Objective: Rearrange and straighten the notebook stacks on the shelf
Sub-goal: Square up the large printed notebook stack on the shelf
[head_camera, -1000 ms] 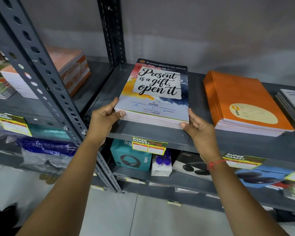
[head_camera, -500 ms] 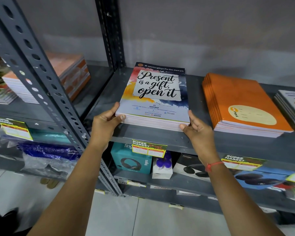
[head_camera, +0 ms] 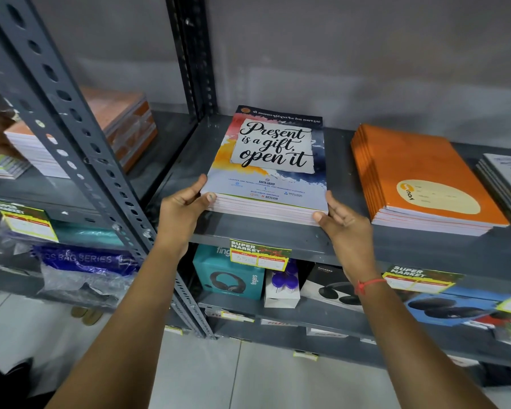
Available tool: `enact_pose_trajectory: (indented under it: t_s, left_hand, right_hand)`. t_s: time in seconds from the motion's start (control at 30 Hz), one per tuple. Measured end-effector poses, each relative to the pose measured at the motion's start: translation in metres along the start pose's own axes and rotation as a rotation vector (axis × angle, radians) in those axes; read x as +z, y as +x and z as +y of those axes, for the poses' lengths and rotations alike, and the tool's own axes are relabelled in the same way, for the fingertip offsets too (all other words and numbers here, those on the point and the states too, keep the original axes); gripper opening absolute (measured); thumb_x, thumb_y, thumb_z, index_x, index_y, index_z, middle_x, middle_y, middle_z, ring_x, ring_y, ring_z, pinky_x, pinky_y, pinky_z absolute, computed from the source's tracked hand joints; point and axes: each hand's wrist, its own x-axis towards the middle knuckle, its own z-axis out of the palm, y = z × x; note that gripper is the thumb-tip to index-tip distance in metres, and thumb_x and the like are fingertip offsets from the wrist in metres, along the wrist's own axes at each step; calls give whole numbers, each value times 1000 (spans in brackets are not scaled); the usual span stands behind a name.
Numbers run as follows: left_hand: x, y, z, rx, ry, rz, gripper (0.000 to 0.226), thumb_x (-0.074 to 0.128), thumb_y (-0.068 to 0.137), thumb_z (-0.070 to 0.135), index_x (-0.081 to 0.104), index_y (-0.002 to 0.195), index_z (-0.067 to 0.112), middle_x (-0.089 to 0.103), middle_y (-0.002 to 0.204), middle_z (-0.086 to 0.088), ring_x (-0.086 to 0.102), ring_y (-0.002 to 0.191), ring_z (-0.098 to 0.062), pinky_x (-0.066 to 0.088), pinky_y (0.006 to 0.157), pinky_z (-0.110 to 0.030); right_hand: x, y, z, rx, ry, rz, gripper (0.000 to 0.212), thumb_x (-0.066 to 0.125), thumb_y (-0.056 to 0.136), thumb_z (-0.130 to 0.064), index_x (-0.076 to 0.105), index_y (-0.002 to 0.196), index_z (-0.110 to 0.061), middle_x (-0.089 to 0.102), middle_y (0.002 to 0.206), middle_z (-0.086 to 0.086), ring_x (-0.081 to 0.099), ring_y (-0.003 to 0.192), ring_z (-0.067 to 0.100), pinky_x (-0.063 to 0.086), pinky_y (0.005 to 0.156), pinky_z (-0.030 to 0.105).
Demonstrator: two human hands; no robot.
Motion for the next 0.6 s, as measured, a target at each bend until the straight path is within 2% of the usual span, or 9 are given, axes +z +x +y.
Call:
enact_pose_trajectory:
  t_s: [0.07, 0.17, 0.23, 0.37, 0.47, 0.53, 0.6]
  left_hand:
    - [0, 0, 0, -4, 1, 3, 46, 60, 83, 0, 51, 128, 5, 61, 113, 4, 62, 72, 14, 48, 70, 1]
    - [0, 0, 0, -10, 14, -1, 46, 61, 83, 0, 51, 128, 6, 61, 113, 2, 59, 76, 10, 48, 70, 1]
    - [0, 0, 0, -13, 18, -2, 46, 61, 83, -1, 51, 128, 6, 62, 113, 3, 58, 76, 8, 47, 67, 1]
    - [0, 0, 0, -10, 24, 9, 46, 61, 83, -1, 52, 127, 6, 65, 104, 6, 62, 67, 14, 47, 65, 1]
    - [0, 0, 0, -13, 23, 9, 46, 61, 83, -1, 52, 127, 5, 71, 84, 16, 61, 62, 14, 46, 62, 1]
    - [-1, 0, 0, -14, 25, 4, 45, 61, 83, 0, 52, 127, 5, 72, 70, 25, 60, 61, 13, 46, 61, 1]
    - [-1, 0, 1, -10, 22, 8, 46, 62, 83, 0, 52, 127, 5, 73, 75, 21, 60, 61, 13, 46, 62, 1]
  right_hand:
    - [0, 0, 0, -6, -5, 6, 55, 66, 82, -14, 47, 134, -15, 56, 133, -4, 51, 113, -4, 40, 90, 2]
    - [1, -1, 1, 8, 23, -16, 58, 66, 82, -9, 46, 135, -13, 56, 120, -19, 56, 97, -18, 43, 94, 10]
    - [1, 0, 3, 9, 26, -1, 56, 66, 82, -8, 46, 135, -13, 53, 111, -25, 55, 86, -26, 42, 87, 2]
    - [3, 0, 1, 15, 40, 20, 55, 67, 82, -11, 48, 134, -14, 52, 117, -17, 53, 99, -15, 41, 86, 0]
    - [3, -2, 0, 14, 55, 25, 55, 67, 81, -12, 49, 133, -14, 54, 132, -7, 52, 113, -3, 43, 100, 16]
    - [3, -2, 0, 13, 50, 36, 55, 68, 81, -13, 50, 133, -16, 55, 134, -2, 52, 114, -2, 42, 103, 22]
    - [3, -2, 0, 15, 47, 47, 54, 68, 81, -14, 50, 132, -16, 56, 134, -1, 52, 114, -2, 42, 102, 19]
